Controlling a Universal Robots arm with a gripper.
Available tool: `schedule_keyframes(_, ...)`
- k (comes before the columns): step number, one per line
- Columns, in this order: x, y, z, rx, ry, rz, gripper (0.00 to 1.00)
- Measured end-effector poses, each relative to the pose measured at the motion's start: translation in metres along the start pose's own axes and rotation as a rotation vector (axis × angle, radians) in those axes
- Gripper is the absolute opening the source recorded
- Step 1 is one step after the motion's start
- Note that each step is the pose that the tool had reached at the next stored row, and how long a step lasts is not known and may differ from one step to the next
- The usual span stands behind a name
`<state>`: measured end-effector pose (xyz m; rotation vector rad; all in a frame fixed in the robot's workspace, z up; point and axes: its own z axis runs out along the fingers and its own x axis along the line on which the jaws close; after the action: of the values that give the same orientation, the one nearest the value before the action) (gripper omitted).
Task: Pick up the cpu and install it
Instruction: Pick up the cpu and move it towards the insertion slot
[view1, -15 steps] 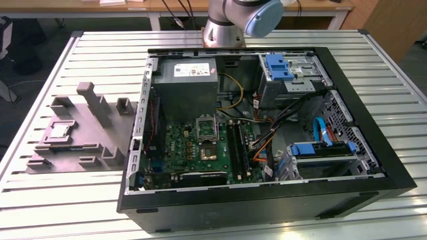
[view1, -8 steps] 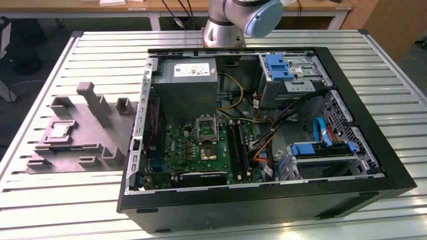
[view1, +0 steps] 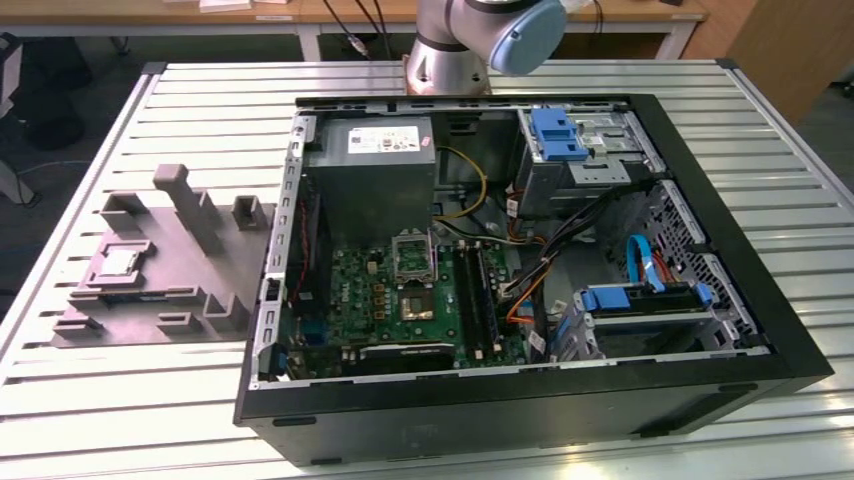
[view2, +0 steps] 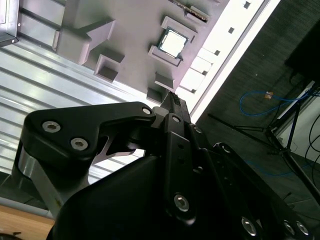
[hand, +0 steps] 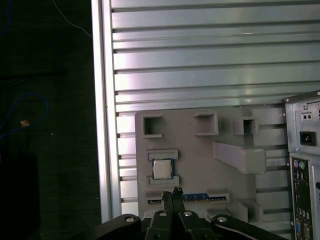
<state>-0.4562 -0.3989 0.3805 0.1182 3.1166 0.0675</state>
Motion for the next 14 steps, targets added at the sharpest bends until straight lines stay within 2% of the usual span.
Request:
schedule_keyframes(3,0.0001,0.0,0.0,0.0,-0.0001,0.0,0.17)
schedule_keyframes(6,0.0002,0.0,0.0,0.0,0.0,0.0,0.35)
schedule_keyframes(9,0.0003,0.0,0.0,0.0,-0.0001,0.0,0.41)
schedule_keyframes(12,0.0003,0.0,0.0002,0.0,-0.0001,-0.001,0.58)
schedule_keyframes(14,0.0004,0.0002,0.0017,-0.0002,0.0004,-0.011,0.58)
